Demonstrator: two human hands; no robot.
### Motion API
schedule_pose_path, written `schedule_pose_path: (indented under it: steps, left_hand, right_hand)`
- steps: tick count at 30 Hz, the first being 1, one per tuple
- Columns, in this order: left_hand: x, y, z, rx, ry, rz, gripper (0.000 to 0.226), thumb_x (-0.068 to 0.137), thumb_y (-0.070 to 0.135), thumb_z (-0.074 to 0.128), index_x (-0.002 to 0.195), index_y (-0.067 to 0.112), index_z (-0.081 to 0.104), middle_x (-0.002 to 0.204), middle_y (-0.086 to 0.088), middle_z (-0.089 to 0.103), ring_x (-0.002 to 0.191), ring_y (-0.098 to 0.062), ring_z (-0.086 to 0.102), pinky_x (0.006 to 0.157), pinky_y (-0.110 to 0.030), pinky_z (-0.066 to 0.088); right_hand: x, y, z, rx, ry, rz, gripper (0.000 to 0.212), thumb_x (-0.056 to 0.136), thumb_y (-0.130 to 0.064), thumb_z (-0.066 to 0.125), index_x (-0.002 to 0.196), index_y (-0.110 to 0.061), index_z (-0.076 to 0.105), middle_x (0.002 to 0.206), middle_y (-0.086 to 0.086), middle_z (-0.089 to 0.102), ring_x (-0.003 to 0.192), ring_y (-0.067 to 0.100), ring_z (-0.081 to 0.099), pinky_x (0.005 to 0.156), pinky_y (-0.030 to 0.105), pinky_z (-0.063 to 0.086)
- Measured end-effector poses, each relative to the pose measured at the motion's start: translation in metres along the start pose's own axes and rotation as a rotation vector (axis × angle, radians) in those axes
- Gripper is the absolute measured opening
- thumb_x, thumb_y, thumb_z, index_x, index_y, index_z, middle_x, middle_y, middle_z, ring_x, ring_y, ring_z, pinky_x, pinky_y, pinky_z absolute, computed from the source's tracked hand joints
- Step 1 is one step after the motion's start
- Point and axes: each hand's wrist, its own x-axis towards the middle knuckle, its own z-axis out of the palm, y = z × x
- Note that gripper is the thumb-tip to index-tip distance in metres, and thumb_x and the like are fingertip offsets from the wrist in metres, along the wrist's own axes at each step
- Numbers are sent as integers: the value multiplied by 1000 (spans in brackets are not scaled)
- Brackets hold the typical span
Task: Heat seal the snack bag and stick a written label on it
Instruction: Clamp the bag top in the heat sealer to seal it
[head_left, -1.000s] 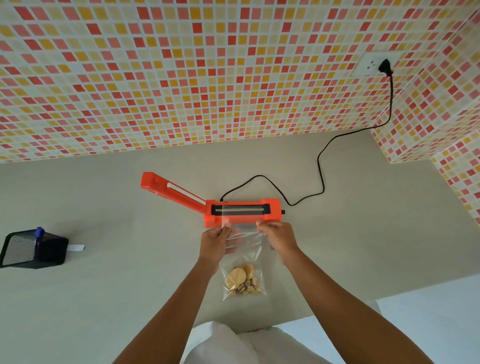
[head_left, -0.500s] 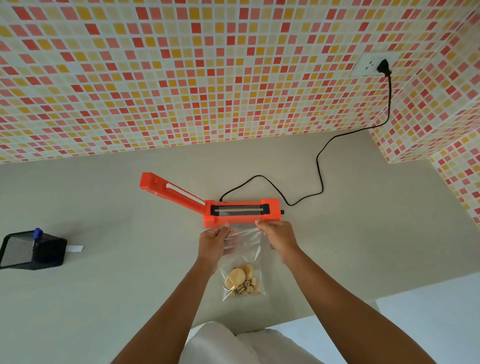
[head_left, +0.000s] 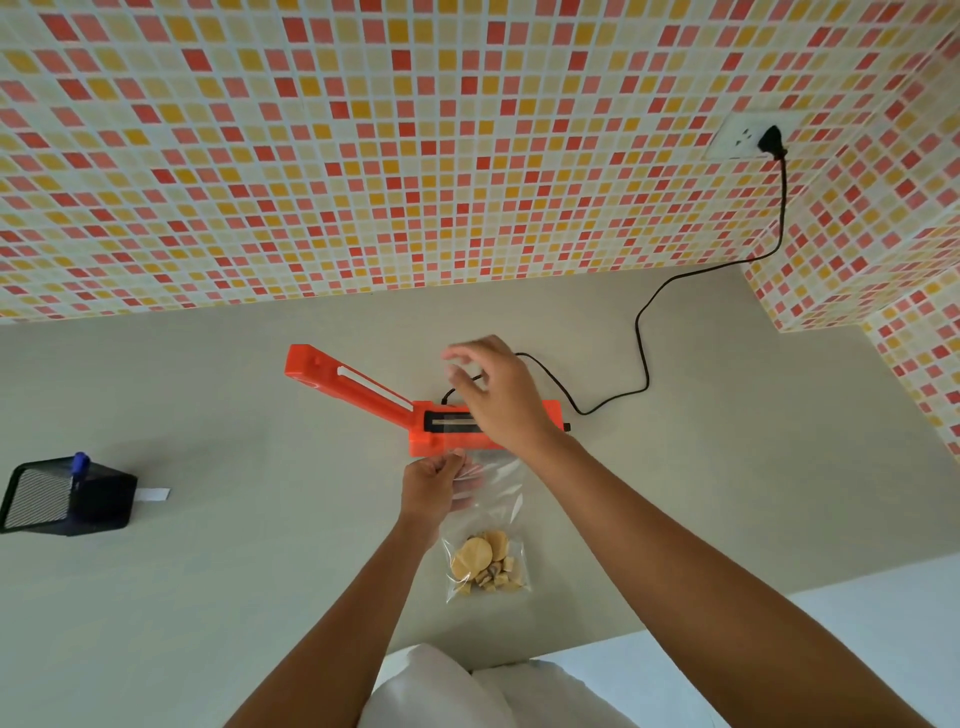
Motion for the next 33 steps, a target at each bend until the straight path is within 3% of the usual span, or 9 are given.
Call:
schedule_pose_path:
  steps: [4, 8, 13, 17, 20, 23, 28, 33]
  left_hand:
    - [-2, 1, 2, 5, -3, -3, 24, 99, 22, 54, 92, 5, 71, 79, -3, 77, 69, -13, 75, 53, -28, 58]
    - [-3, 4, 4, 71, 15, 12, 28, 96, 1, 46, 76, 7, 65, 63, 0, 67, 50, -4, 66, 53, -29, 58]
    - [0, 3, 3, 105, 43, 28, 24, 91, -2, 45, 82, 8, 65, 60, 1, 63, 49, -6, 58, 42, -18, 46]
    - [-2, 4, 2, 69, 27, 24, 23, 96, 6, 45, 88, 4, 67, 73, -3, 70, 52, -4, 66, 54, -31, 58]
    - [-1, 1, 2, 35, -11, 25, 25, 99, 16, 49, 88, 6, 69, 82, -7, 75, 66, -10, 73, 61, -33, 60]
    - [0, -1, 0, 0, -17, 21, 25, 98, 24, 55, 95, 6, 70, 88, -8, 77, 77, -18, 76, 55, -30, 58]
    - [-3, -1, 1, -19, -11, 18, 25, 98, 25, 55, 90, 6, 70, 87, -9, 76, 77, -22, 76, 55, -33, 59]
    - [-1, -1, 4, -33, -1, 3, 23, 98, 24, 56, 89, 8, 70, 86, -8, 75, 78, -22, 76, 60, -38, 60]
  right_hand:
    - [24, -50, 21, -118, -238, -216, 39, 98, -25, 56, 138, -27, 56, 139, 0, 49, 125, 21, 41, 105, 36, 39]
    - [38, -87, 52, -325, -367, -431, 53, 98, -30, 55, 148, -35, 40, 157, -2, 34, 128, 26, 32, 101, 49, 41]
    - [38, -93, 68, -388, -399, -456, 46, 99, -29, 54, 144, -35, 47, 155, -7, 38, 127, 23, 34, 98, 46, 39]
    - [34, -85, 57, -203, -287, -434, 33, 95, -28, 62, 128, -26, 66, 138, -2, 56, 119, 21, 42, 96, 45, 43]
    - [31, -77, 36, -86, -217, -383, 28, 91, -24, 69, 118, -20, 73, 128, 2, 64, 111, 20, 47, 99, 32, 42]
    - [26, -67, 7, -46, -156, -345, 27, 89, -22, 71, 116, -16, 74, 123, 3, 68, 112, 18, 53, 98, 27, 41]
    - [9, -38, -34, 60, -91, -216, 32, 87, -21, 74, 119, -22, 72, 125, -7, 69, 116, 6, 57, 91, 24, 50]
    - [-14, -7, -53, 129, 28, -105, 39, 87, -17, 74, 125, -20, 69, 125, -8, 69, 114, 7, 62, 85, 22, 51]
